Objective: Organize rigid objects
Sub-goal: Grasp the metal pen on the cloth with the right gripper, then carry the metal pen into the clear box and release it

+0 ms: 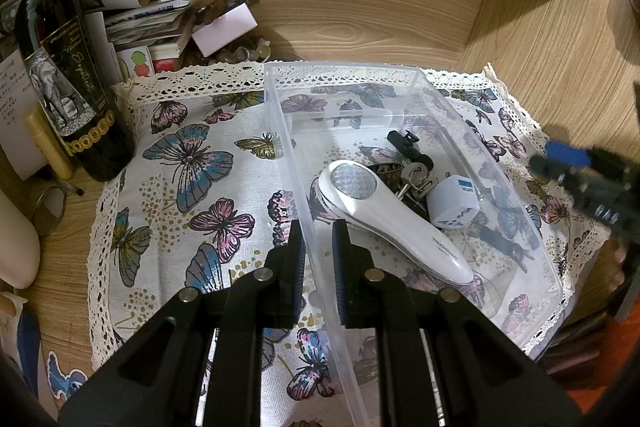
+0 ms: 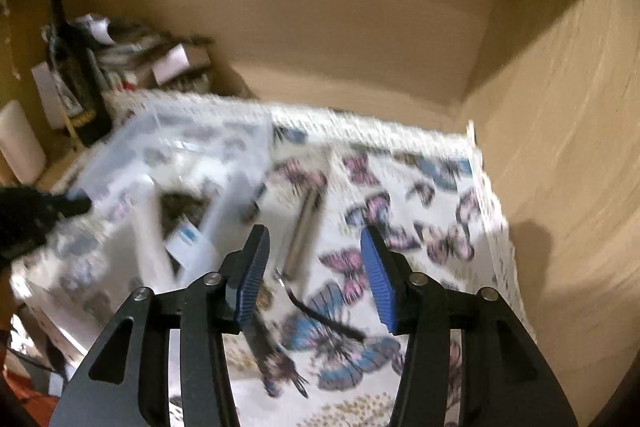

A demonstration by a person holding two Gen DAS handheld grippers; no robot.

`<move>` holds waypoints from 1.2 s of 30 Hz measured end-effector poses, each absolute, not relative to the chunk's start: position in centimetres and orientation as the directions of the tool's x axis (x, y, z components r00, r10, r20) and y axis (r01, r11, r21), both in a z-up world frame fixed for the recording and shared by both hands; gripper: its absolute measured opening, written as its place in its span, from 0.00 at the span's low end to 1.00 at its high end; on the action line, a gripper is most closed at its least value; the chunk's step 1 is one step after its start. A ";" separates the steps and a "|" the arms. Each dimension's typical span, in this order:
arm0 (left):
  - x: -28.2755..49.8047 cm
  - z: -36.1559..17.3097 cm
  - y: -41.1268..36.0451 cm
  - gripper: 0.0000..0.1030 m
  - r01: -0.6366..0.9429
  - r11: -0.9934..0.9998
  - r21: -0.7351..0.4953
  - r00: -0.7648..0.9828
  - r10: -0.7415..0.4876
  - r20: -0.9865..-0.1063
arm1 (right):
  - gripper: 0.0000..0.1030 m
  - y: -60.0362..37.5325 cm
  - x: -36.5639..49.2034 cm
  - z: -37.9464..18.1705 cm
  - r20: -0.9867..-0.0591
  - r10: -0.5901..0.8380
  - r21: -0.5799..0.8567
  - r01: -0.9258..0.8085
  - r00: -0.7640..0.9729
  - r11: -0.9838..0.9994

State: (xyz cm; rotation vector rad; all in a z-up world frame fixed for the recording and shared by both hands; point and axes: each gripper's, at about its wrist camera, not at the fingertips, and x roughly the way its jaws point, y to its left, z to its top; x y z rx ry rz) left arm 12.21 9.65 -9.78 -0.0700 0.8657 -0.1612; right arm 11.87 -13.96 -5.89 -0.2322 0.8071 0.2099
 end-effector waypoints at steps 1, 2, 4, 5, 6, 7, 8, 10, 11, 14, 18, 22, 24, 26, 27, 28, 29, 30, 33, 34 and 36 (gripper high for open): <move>12.2 -9.8 9.7 0.12 0.113 0.986 -0.126 0.637 -0.169 -0.752 | 0.43 -14.2 12.0 -6.5 -0.745 0.093 -0.119 -0.270 0.660 0.956; 12.2 -9.8 9.7 0.12 0.113 0.986 -0.125 0.637 -0.168 -0.752 | 0.43 -14.4 12.1 -7.3 -0.762 0.094 -0.108 -0.268 0.641 0.957; 12.2 -9.8 9.7 0.12 0.112 0.986 -0.125 0.637 -0.168 -0.752 | 0.43 -14.7 12.3 -8.3 -0.783 0.097 -0.088 -0.265 0.614 0.960; 12.2 -9.8 9.6 0.12 0.112 0.986 -0.126 0.637 -0.168 -0.752 | 0.43 -14.8 12.5 -8.9 -0.793 0.100 -0.079 -0.264 0.601 0.961; 12.2 -9.8 9.7 0.12 0.112 0.986 -0.125 0.637 -0.168 -0.753 | 0.43 -14.7 12.7 -9.3 -0.800 0.106 -0.069 -0.266 0.591 0.961; 12.2 -9.8 9.7 0.12 0.113 0.986 -0.125 0.637 -0.168 -0.752 | 0.43 -14.7 12.7 -9.6 -0.803 0.112 -0.062 -0.268 0.585 0.961; 12.2 -9.8 9.6 0.12 0.113 0.986 -0.125 0.637 -0.168 -0.752 | 0.43 -14.5 13.2 -9.7 -0.804 0.121 -0.051 -0.270 0.582 0.962; 12.2 -9.8 9.7 0.12 0.113 0.986 -0.125 0.637 -0.168 -0.752 | 0.43 -14.2 13.9 -9.9 -0.804 0.131 -0.043 -0.276 0.580 0.960; 12.2 -9.8 9.8 0.12 0.112 0.986 -0.126 0.637 -0.169 -0.752 | 0.43 -13.8 14.5 -9.9 -0.803 0.136 -0.041 -0.282 0.580 0.958; 12.2 -9.8 9.6 0.12 0.112 0.986 -0.126 0.637 -0.169 -0.752 | 0.43 -13.0 15.9 -10.3 -0.811 0.145 -0.042 -0.304 0.567 0.952; 12.2 -9.9 9.7 0.12 0.112 0.986 -0.126 0.633 -0.169 -0.755 | 0.32 -12.0 17.9 -11.8 -0.836 0.131 -0.055 -0.319 0.533 0.946; 12.1 -10.0 9.8 0.12 0.113 0.986 -0.123 0.631 -0.167 -0.758 | 0.14 -11.9 18.5 -12.7 -0.846 0.142 -0.044 -0.332 0.514 0.942; 12.1 -10.0 9.8 0.12 0.112 0.986 -0.124 0.631 -0.167 -0.758 | 0.14 -12.1 18.1 -12.2 -0.838 0.155 -0.031 -0.329 0.523 0.944; 12.1 -10.0 9.9 0.12 0.113 0.986 -0.123 0.631 -0.167 -0.757 | 0.14 -12.3 17.6 -11.4 -0.826 0.161 -0.029 -0.327 0.540 0.945; 12.2 -10.0 9.8 0.12 0.112 0.986 -0.124 0.631 -0.167 -0.757 | 0.14 -12.4 17.4 -11.0 -0.819 0.161 -0.032 -0.323 0.551 0.946; 12.1 -10.0 9.8 0.12 0.112 0.986 -0.124 0.632 -0.167 -0.757 | 0.14 -12.7 17.2 -10.5 -0.811 0.164 -0.032 -0.323 0.562 0.946; 12.2 -10.0 9.7 0.12 0.112 0.986 -0.124 0.631 -0.167 -0.757 | 0.14 -12.8 16.8 -9.6 -0.799 0.173 -0.027 -0.322 0.575 0.946; 12.2 -10.0 9.8 0.12 0.112 0.986 -0.124 0.631 -0.167 -0.758 | 0.14 -12.9 16.6 -9.1 -0.791 0.178 -0.026 -0.322 0.585 0.946; 12.1 -10.0 9.7 0.12 0.112 0.986 -0.123 0.631 -0.167 -0.758 | 0.14 -12.6 15.6 -6.7 -0.753 0.194 -0.032 -0.330 0.628 0.943; 12.1 -10.0 9.8 0.12 0.112 0.986 -0.124 0.631 -0.167 -0.757 | 0.14 -12.7 15.2 -6.0 -0.739 0.201 -0.035 -0.334 0.643 0.942; 12.1 -10.0 9.8 0.12 0.112 0.986 -0.124 0.631 -0.167 -0.757 | 0.14 -12.4 14.8 -4.5 -0.711 0.216 -0.042 -0.347 0.669 0.937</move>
